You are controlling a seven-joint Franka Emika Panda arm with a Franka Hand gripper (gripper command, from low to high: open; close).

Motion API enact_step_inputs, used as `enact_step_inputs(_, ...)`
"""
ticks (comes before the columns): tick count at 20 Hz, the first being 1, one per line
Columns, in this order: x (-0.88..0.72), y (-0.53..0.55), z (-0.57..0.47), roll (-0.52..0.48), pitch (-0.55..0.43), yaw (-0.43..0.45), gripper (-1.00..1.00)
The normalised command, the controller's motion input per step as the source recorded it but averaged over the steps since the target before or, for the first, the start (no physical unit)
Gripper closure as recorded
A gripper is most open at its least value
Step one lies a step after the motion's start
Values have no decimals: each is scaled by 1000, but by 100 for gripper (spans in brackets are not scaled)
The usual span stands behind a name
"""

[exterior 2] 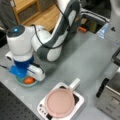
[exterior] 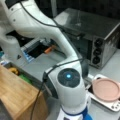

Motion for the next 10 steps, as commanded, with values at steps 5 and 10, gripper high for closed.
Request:
enact_step_inputs(5, -72, 14, -140, 191, -103, -67, 100)
enact_step_inputs(10, -27, 37, -171, 180, -98, -64, 100)
